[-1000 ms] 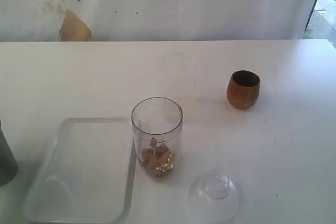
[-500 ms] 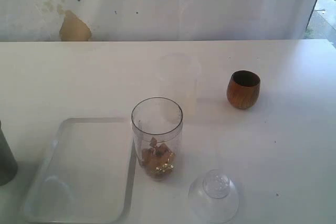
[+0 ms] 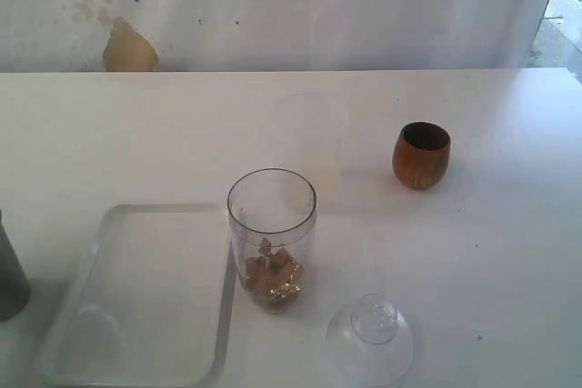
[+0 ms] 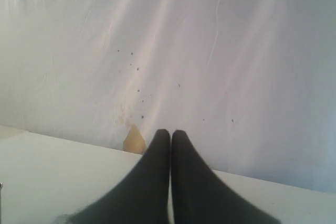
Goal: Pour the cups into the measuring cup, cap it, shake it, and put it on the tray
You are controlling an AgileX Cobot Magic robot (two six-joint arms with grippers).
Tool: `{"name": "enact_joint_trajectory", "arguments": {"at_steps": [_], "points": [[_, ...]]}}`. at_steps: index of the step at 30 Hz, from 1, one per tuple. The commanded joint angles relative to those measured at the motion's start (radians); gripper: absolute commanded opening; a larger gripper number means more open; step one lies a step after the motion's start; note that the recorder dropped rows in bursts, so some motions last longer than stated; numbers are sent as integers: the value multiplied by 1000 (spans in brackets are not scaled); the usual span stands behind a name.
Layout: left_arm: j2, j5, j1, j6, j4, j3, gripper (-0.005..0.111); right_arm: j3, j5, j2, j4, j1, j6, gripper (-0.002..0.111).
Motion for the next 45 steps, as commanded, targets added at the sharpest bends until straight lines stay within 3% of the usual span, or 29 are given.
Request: {"name": "enact_joint_trajectory", "arguments": {"at_steps": [1, 10, 13, 17, 45], "points": [[-5, 0, 0, 3, -5, 6, 0, 97, 1, -22, -41, -85, -13, 0], [-5, 0, 0, 3, -5, 6, 0, 352, -70, -22, -159, -234, -20, 0], [-5, 0, 0, 3, -5, 6, 0, 441, -80, -22, -195, -242, -34, 0], [-5, 0, 0, 3, -5, 6, 0, 444, 37, -22, -195, -242, -34, 0], [-5, 0, 0, 3, -5, 6, 0, 444, 30, -22, -195, -242, -29, 0]]}}
